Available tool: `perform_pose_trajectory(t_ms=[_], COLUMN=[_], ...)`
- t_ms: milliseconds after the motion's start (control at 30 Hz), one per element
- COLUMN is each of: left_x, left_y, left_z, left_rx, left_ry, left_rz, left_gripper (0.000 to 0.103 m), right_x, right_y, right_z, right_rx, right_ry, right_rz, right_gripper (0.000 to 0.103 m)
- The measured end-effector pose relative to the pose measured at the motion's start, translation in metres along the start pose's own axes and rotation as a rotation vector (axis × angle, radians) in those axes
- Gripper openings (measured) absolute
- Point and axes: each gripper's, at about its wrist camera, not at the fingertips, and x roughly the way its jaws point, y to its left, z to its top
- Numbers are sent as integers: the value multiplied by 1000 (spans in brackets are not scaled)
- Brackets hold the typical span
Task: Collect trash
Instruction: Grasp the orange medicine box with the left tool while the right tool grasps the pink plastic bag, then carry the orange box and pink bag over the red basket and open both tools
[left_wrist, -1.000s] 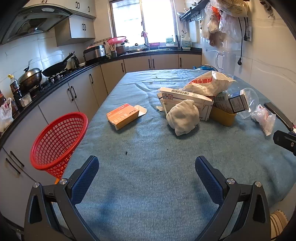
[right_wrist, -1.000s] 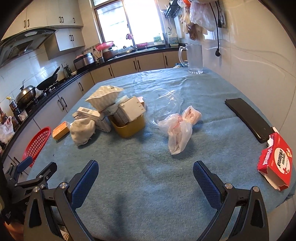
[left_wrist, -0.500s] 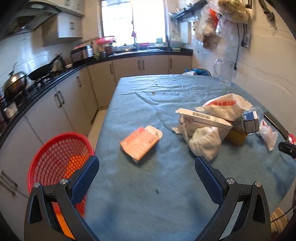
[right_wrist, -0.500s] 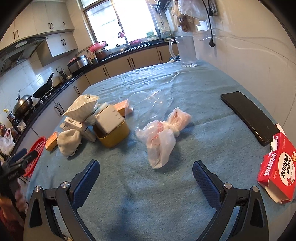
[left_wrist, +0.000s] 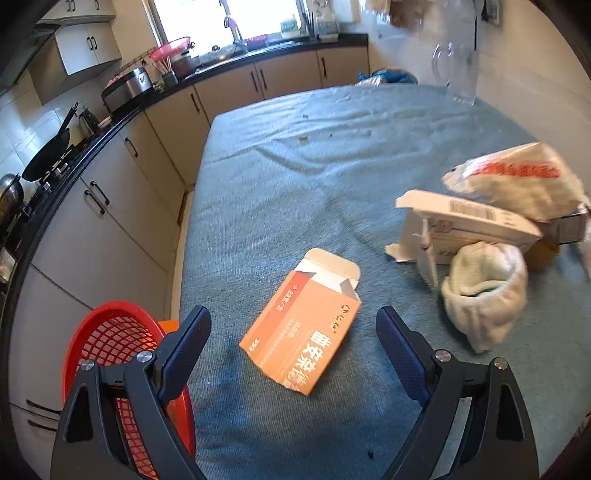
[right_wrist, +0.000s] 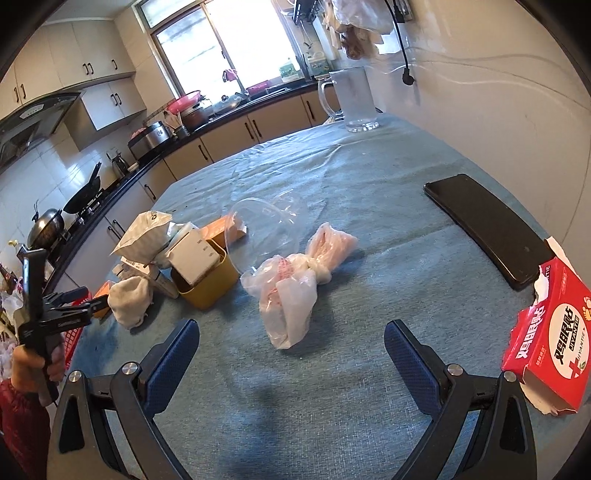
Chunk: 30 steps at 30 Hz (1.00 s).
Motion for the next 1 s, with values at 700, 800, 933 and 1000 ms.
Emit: perform_pose_trajectory(t_ms=[700,800,933,1000], left_x=[-9,-10,-12,-15], left_y=[-16,-14,-10,-10], left_z=[-27,-27,-29,-30], left_rx=[-153,-169,-190,-203], left_ry=[-31,-39,-47,-56], left_rz=[-26,-36,-55,-65], left_gripper=[47,47,47,47], right_x=[51,52,43,37], right_y=[8,5,4,4], right_z=[22,19,16,16], right_rx=[-33,-32,-33,-34], right_ry=[98,96,68,52], right_rz=[-46,-56,-57,-59], right_gripper=[54,33,30,30])
